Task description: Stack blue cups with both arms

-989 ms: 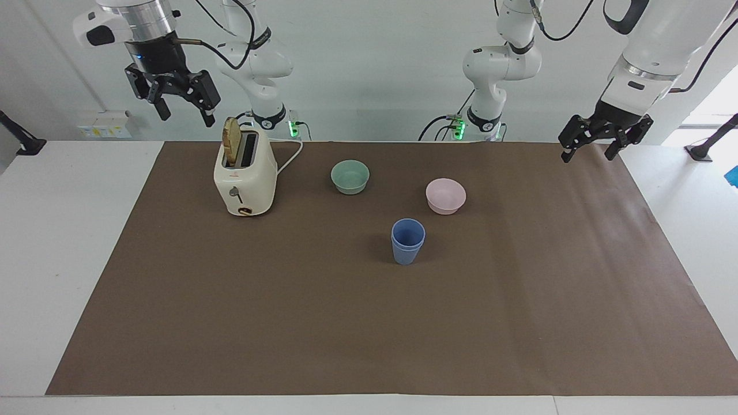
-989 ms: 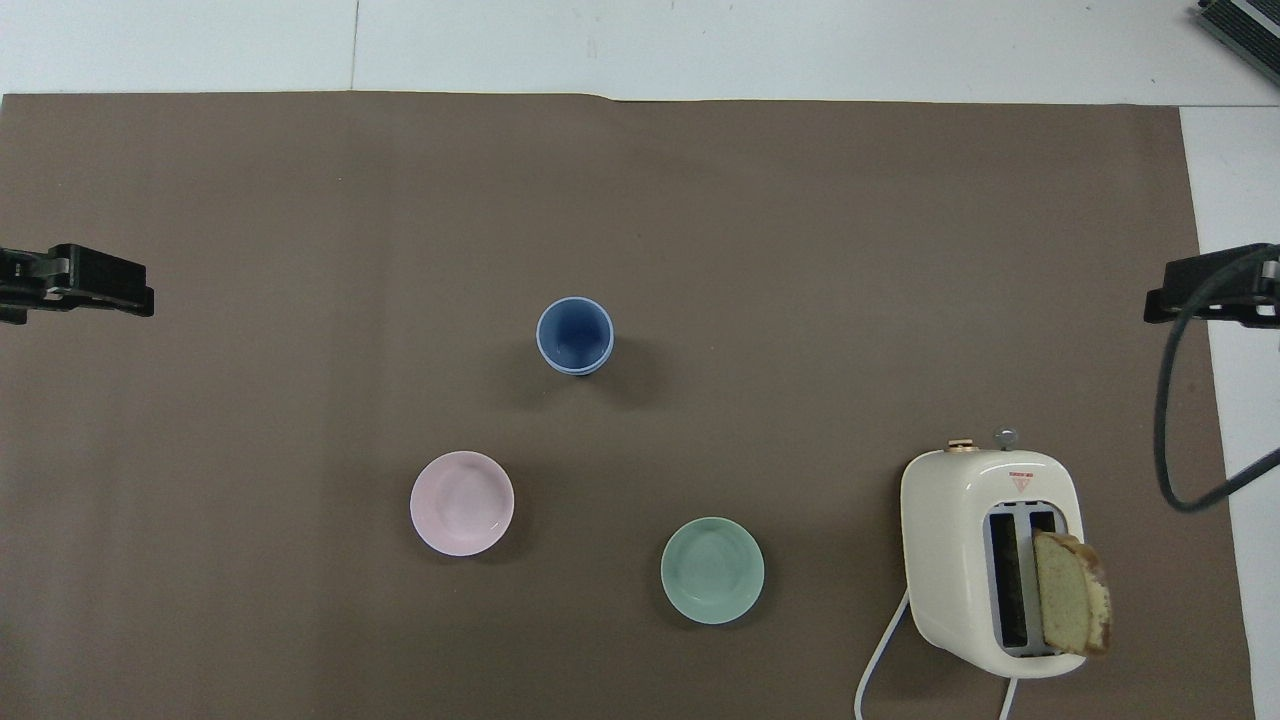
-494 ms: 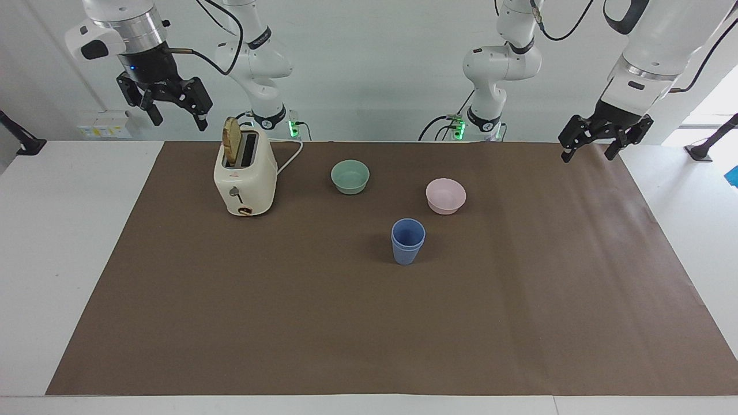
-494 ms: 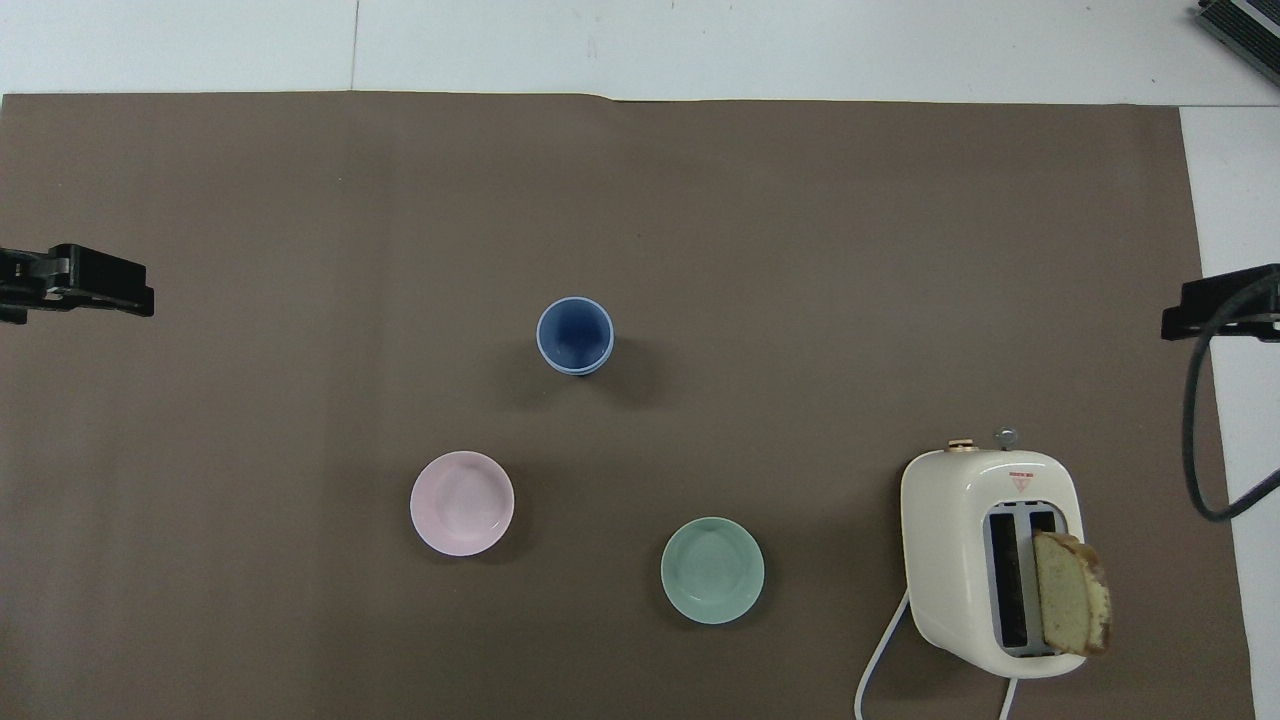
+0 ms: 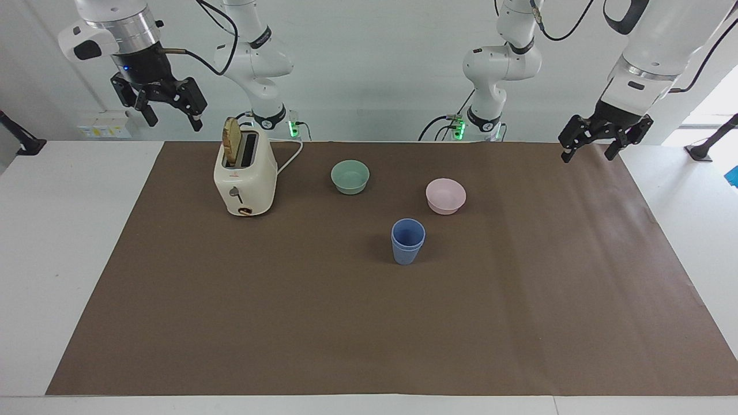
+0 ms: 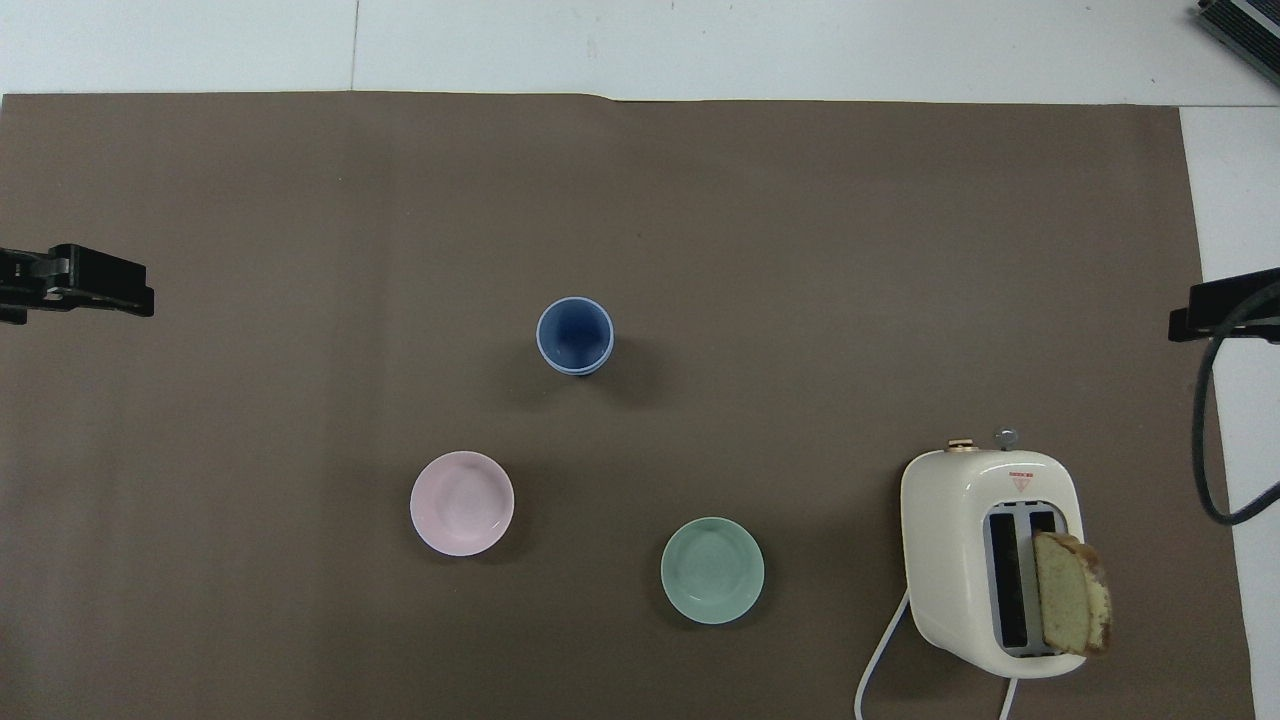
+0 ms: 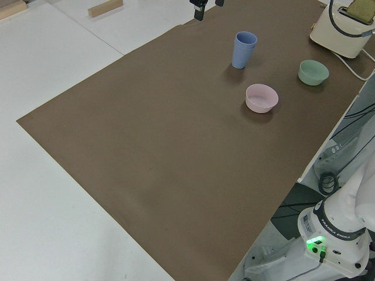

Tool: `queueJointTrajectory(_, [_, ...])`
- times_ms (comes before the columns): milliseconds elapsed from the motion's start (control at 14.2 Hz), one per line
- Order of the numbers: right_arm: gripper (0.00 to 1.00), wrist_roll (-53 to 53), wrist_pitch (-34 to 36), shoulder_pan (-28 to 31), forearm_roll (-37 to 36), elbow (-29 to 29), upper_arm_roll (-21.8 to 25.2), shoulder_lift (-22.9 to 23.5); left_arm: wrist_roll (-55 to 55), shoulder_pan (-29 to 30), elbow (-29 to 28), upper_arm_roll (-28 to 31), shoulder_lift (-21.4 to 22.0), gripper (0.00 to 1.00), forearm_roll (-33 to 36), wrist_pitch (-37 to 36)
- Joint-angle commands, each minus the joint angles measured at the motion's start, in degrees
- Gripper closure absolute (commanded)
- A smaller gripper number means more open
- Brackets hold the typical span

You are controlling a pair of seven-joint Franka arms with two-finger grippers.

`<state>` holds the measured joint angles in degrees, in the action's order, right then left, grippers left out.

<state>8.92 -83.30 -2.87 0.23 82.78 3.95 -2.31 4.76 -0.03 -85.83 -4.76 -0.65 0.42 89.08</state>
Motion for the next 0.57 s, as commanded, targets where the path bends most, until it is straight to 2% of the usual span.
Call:
queueJointTrajectory(0, [0.00,-1.45,-0.64,1.02,0.30,1.51,-1.05,-1.12,-0.54,0.56,-0.39,-0.25,0.65,0.00,0.37,-0.66])
queueJointTrajectory(494, [0.00,-2.33,-0.38,0.41,0.38,1.51,-1.05,-1.12,-0.54,0.56,-0.39,-0.25,0.65,0.00,0.37,-0.75])
